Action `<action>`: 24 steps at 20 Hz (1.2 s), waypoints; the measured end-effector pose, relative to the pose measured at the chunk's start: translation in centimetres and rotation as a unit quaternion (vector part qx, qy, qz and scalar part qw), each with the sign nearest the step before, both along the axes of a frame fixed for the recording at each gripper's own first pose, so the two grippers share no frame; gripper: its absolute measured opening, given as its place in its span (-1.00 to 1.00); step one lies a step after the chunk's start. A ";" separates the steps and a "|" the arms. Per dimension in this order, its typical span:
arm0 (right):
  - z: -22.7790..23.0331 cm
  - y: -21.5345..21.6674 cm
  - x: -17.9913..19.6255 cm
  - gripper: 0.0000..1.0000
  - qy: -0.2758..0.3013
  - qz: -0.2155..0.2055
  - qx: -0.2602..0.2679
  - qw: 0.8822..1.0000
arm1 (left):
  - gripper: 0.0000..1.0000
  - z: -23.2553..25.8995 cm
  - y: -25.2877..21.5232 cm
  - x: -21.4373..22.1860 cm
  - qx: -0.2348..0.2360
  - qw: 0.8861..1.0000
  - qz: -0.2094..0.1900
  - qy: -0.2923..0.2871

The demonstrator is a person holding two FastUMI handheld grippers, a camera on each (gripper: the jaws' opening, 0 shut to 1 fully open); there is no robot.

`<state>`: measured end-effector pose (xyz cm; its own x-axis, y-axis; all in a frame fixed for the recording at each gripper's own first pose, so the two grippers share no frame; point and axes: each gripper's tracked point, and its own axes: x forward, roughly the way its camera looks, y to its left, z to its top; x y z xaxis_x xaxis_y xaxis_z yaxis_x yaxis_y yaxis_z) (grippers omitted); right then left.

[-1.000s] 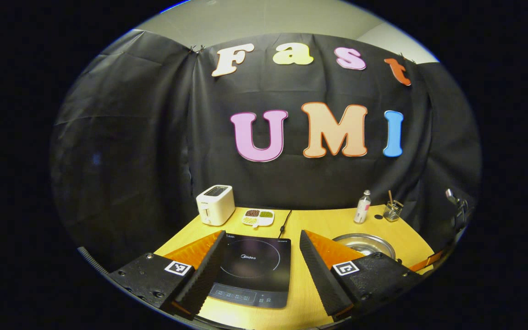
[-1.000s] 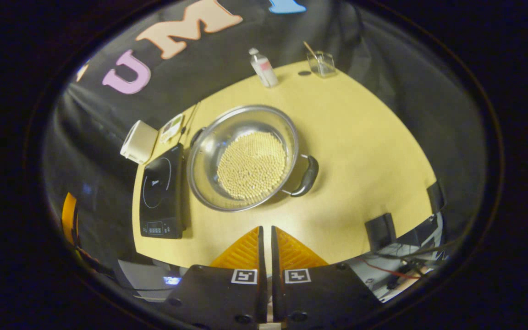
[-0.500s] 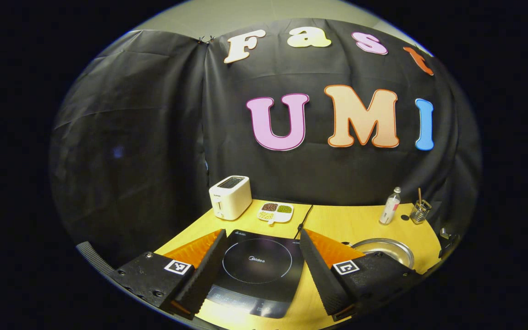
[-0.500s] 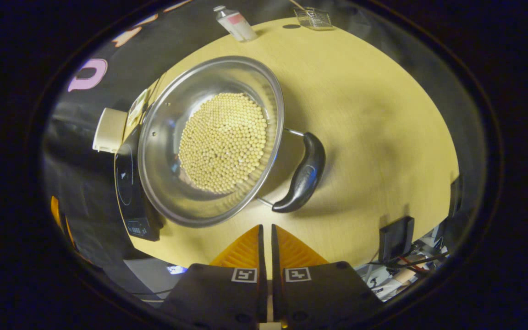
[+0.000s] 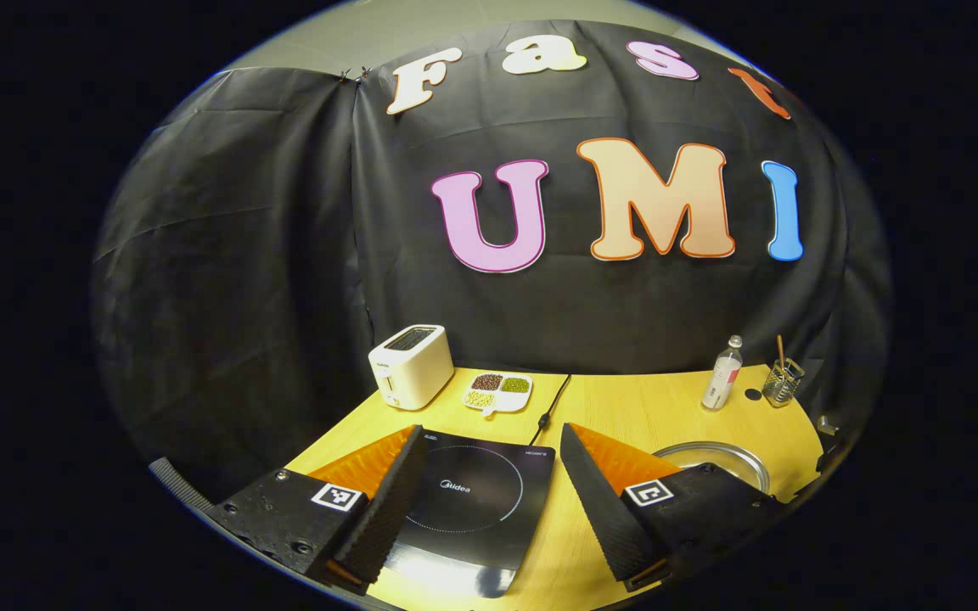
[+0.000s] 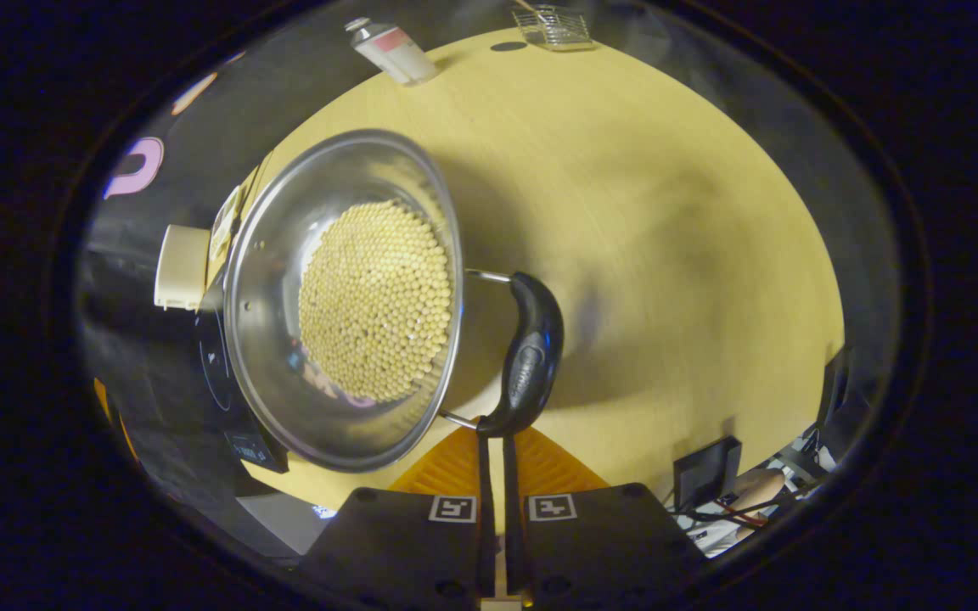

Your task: First push the handle of the pot to place it horizontally, then grasp the pot with both hands and set it on the induction cooktop.

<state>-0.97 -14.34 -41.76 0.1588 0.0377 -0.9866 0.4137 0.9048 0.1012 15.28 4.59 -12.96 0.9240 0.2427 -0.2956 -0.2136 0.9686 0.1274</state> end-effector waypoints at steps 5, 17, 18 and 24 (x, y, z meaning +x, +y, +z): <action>0.9 -2.7 1.8 -0.84 -0.017 -0.001 -0.010 1.000 | 0.94 -0.1 -0.2 -0.4 0.005 1.000 0.011 0.006; 1.2 -4.5 7.1 -0.84 -0.041 -0.008 0.005 0.999 | 0.94 -1.4 -1.0 -1.4 0.010 0.999 0.029 0.033; 1.2 -4.5 7.0 -0.84 -0.039 -0.005 0.005 0.999 | 0.94 -1.5 -1.1 -1.5 0.011 0.999 0.028 0.038; 1.8 -5.1 6.9 -0.84 -0.043 -0.007 0.008 0.999 | 0.93 -2.5 -1.7 -1.1 -0.002 0.999 0.027 0.046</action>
